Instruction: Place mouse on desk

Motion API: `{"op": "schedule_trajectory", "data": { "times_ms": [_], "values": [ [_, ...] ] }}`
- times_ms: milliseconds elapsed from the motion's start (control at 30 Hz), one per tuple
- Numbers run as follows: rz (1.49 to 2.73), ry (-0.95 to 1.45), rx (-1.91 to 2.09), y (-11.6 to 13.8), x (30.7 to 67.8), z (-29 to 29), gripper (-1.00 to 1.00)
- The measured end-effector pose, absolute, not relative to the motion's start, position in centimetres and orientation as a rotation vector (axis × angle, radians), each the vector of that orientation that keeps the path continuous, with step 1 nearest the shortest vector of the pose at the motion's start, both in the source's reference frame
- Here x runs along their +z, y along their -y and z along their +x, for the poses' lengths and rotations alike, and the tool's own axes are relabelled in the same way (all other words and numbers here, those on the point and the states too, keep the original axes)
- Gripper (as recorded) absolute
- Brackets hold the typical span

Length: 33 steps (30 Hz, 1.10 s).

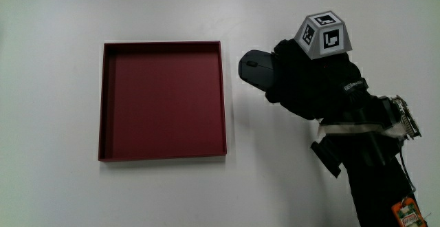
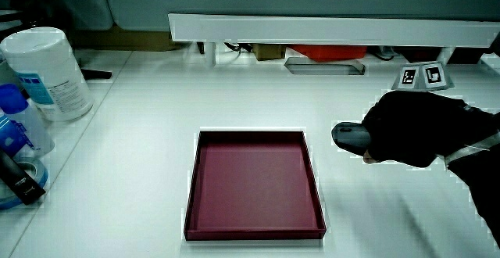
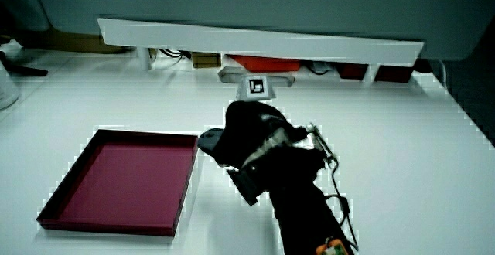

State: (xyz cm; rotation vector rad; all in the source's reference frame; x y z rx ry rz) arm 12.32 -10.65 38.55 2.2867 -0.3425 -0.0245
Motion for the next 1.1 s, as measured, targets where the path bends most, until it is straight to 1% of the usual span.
{"op": "schedule_trajectory", "data": {
  "times_ms": [100,300,700,800,900,967,1100],
  "values": [
    [2.248,0.303,-0.030,11.1,40.0,13.3,0.00],
    [2.226,0.233,-0.039,11.5,42.1,14.9,0.00],
    [2.160,0.149,-0.078,11.5,46.7,16.6,0.00],
    [2.155,0.121,-0.096,11.6,47.5,17.1,0.00],
    [2.188,0.117,-0.122,11.5,47.6,17.0,0.00],
    [2.168,0.140,-0.105,11.3,47.8,16.9,0.00],
    [2.180,0.118,-0.141,11.2,48.4,17.0,0.00]
  ]
}}
